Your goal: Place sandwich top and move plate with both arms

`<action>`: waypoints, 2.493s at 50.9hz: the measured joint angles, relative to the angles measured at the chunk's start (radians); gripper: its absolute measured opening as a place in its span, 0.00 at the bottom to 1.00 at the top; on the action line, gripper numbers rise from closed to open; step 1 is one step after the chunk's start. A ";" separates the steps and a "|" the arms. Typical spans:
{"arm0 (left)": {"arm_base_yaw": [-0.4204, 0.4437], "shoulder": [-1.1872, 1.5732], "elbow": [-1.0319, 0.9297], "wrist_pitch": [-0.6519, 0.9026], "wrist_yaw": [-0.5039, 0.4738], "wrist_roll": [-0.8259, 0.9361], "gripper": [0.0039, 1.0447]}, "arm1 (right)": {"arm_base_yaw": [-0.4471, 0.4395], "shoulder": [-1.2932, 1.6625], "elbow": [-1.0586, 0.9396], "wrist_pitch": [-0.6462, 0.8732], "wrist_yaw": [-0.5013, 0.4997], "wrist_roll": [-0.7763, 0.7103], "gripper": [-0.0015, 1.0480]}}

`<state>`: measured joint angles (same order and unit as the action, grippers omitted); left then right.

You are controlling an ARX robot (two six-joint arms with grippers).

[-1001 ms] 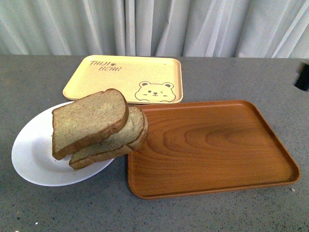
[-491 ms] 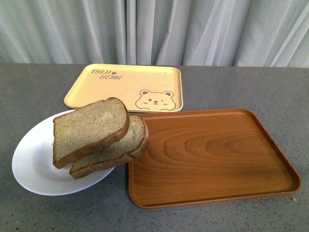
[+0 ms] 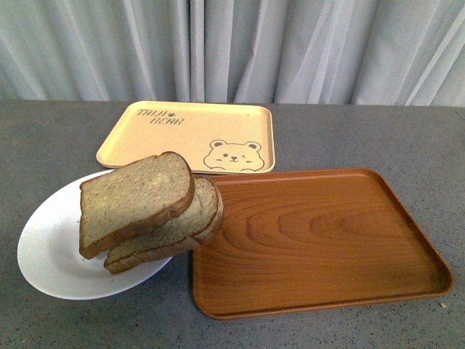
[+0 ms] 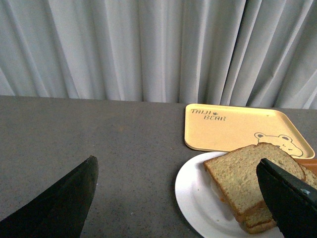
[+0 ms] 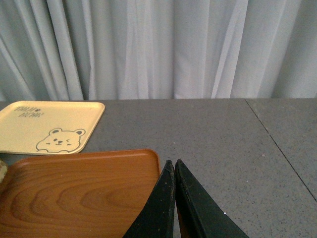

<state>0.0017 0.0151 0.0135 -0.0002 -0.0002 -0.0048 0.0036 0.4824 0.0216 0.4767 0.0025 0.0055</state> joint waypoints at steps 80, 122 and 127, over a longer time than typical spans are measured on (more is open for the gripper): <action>0.074 0.117 0.073 -0.166 0.276 -0.165 0.92 | 0.000 -0.476 0.000 -0.475 0.000 -0.002 0.68; 0.103 1.785 0.156 0.977 0.275 -0.775 0.92 | 0.000 -0.478 0.000 -0.475 -0.002 -0.002 0.91; 0.074 1.830 0.170 1.012 0.257 -0.806 0.92 | 0.000 -0.478 0.000 -0.475 -0.002 -0.002 0.91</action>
<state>0.0761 1.8446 0.1837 1.0119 0.2573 -0.8108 0.0036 0.0048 0.0219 0.0013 0.0002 0.0040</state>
